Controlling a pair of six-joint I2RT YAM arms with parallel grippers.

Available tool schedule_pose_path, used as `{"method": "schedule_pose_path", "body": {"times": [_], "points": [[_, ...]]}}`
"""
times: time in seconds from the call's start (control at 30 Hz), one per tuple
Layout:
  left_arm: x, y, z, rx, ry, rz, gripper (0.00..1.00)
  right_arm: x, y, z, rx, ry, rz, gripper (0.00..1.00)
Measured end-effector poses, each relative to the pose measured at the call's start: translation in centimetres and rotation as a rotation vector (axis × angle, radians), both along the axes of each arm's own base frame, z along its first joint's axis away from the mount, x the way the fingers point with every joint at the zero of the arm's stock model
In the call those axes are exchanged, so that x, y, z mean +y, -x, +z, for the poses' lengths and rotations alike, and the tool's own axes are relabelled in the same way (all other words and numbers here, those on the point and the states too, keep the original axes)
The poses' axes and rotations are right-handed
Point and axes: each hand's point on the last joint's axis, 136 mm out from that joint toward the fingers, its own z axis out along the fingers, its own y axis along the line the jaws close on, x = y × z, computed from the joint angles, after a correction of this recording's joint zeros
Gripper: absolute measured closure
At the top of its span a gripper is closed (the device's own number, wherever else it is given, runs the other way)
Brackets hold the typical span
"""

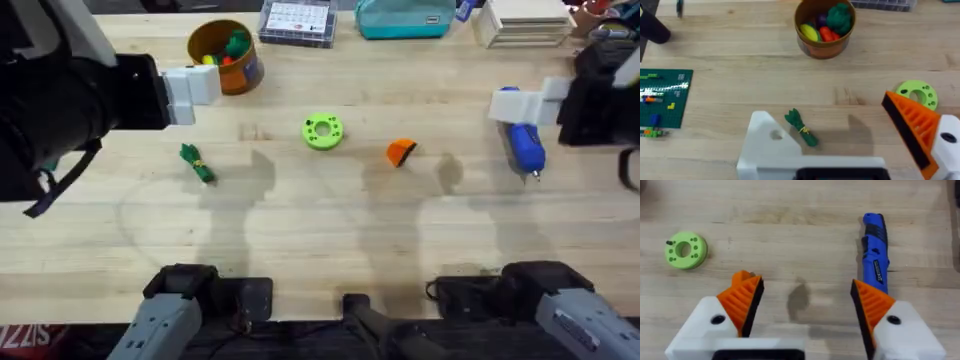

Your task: Pick up the gripper from the table and insert it into the empty holder that is missing its gripper. Then pick up a screw, insert it into the mounting hole, and use the screwdriver to tighten it. Finally, clean up the table by picking up the vegetable and placing it into the bucket.

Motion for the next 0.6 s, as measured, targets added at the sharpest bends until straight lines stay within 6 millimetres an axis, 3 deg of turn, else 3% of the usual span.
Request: {"method": "schedule_pose_path", "body": {"times": [0.2, 0.4, 0.6], "points": [[0.2, 1.0, -1.3, 0.062, 0.07, 0.073, 0.023, 0.0, -1.6, 0.7, 0.022, 0.0, 0.0, 0.008], [2.4, 4.5, -6.3, 0.313, 0.226, 0.401, 0.021, 0.0, -2.0, 0.1, 0.05, 0.0, 0.0, 0.008], [2.9, 4.5, -12.1, 0.475, 0.314, 0.593, 0.021, 0.0, -2.0, 0.1, 0.048, 0.0, 0.0, 0.008]]}}
